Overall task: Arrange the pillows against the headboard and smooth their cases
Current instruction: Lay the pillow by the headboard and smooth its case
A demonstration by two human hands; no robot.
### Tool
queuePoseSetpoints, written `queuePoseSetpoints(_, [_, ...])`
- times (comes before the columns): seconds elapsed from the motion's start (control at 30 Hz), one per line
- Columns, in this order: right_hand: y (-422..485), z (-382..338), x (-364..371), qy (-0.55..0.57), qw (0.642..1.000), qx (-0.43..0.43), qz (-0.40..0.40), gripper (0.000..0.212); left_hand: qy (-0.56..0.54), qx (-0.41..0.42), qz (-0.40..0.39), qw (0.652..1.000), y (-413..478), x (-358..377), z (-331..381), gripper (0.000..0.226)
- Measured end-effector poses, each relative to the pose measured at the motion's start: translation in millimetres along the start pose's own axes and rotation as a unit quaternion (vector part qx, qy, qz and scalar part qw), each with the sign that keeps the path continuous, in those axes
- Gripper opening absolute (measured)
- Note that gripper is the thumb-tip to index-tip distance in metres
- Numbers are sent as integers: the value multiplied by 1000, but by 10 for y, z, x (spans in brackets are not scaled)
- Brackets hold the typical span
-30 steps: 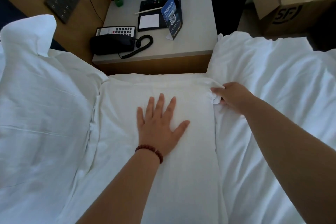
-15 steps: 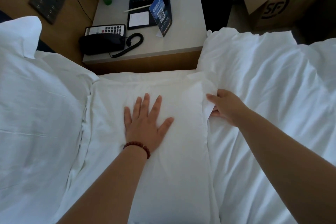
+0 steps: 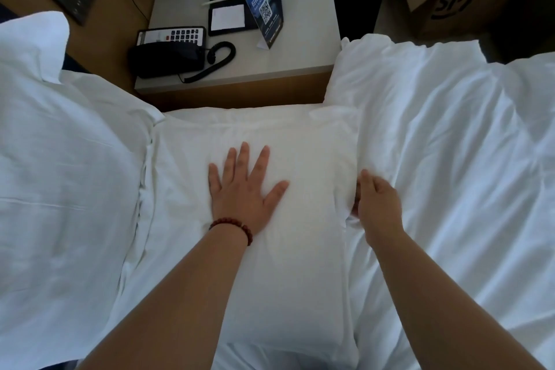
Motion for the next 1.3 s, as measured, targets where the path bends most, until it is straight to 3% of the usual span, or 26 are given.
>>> queuePoseSetpoints(0.07, [-142, 128, 33, 0, 993, 62, -100, 44, 1, 0, -3, 1000, 4, -7, 5, 76])
queuePoseSetpoints(0.13, [-259, 192, -3, -47, 988, 30, -147, 38, 0, 1, -6, 1000, -5, -21, 16, 76])
queuePoseSetpoints(0.3, [-424, 205, -183, -56, 998, -31, -14, 25, -9, 8, 4, 1000, -221, -20, 21, 78])
queuePoseSetpoints(0.47, [-763, 464, -78, -86, 990, 20, -107, 29, -7, 16, 5, 1000, -608, 66, 78, 82])
queuePoseSetpoints(0.53, [-810, 527, -138, -100, 994, -2, -48, 25, -8, 17, 9, 1000, -699, 102, 88, 82])
queuePoseSetpoints(0.67, [-918, 575, -311, -92, 993, -16, 76, 43, -6, 22, 11, 1000, -718, 116, 73, 81])
queuePoseSetpoints(0.83, [-1227, 941, -220, -146, 989, 30, -5, 43, -9, 44, 29, 999, -901, 190, 57, 79])
queuePoseSetpoints(1.03, [-1361, 975, -337, -107, 991, 18, 80, 44, 10, 77, 54, 996, -1181, 347, -13, 77])
queuePoseSetpoints(1.17, [-1462, 1115, -256, -137, 989, 43, 24, 40, 11, 80, 62, 995, -1224, 367, -32, 74])
queuePoseSetpoints(1.3, [-1473, 1236, -427, -140, 986, 14, 84, 38, 3, 95, 80, 992, -1363, 419, -87, 70])
Point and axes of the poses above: each hand's wrist, its own y-axis towards the middle knuckle, its own x-axis out of the palm, z = x × y, the point moved 2 cm from there along y, towards the middle knuckle, and after that the axes turned 2 degrees about -x, right-handed, at the moved point
